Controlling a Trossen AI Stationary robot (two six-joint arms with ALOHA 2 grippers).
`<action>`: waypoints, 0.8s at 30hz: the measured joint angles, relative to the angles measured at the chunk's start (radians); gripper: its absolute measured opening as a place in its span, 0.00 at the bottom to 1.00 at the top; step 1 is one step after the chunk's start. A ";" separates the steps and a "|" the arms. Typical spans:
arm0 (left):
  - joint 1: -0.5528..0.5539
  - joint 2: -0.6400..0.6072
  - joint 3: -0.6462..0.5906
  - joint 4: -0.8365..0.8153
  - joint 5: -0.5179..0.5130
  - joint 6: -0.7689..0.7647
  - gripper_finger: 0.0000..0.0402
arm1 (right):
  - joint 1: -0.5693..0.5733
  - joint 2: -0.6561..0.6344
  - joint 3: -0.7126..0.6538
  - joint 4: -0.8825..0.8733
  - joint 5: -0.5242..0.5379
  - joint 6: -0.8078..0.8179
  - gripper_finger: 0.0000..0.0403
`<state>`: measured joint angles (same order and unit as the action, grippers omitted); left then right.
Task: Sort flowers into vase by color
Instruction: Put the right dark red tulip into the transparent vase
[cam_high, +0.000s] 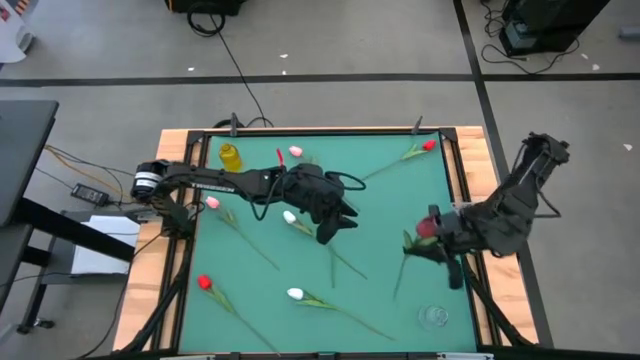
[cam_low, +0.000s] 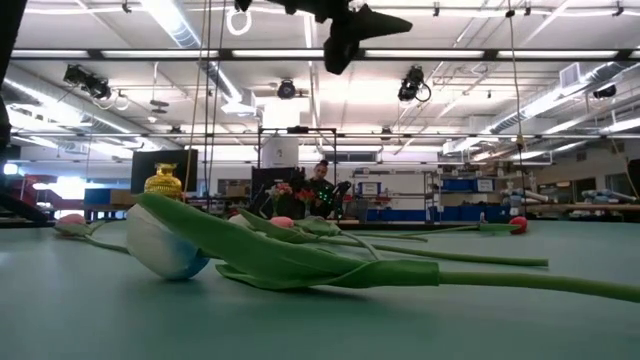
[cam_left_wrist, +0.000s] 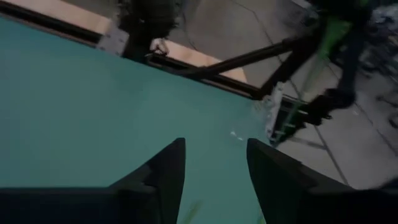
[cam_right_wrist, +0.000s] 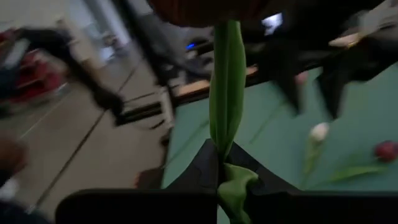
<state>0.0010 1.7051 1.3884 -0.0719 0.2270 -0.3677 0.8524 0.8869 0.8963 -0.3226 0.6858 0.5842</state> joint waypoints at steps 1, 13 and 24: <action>-0.004 0.000 0.000 0.001 -0.017 -0.004 0.43 | 0.035 -0.001 0.000 -0.001 0.004 0.007 0.03; -0.044 0.000 0.000 0.014 -0.058 -0.108 0.43 | 0.309 -0.009 0.071 -0.110 0.007 0.070 0.03; -0.096 0.000 0.000 0.024 -0.124 -0.120 0.43 | 0.411 -0.001 0.155 -0.303 0.133 0.045 0.03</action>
<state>-0.0948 1.7050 1.3884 -0.0479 0.1034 -0.4877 1.2636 0.8856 1.0509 -0.6252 0.8191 0.6291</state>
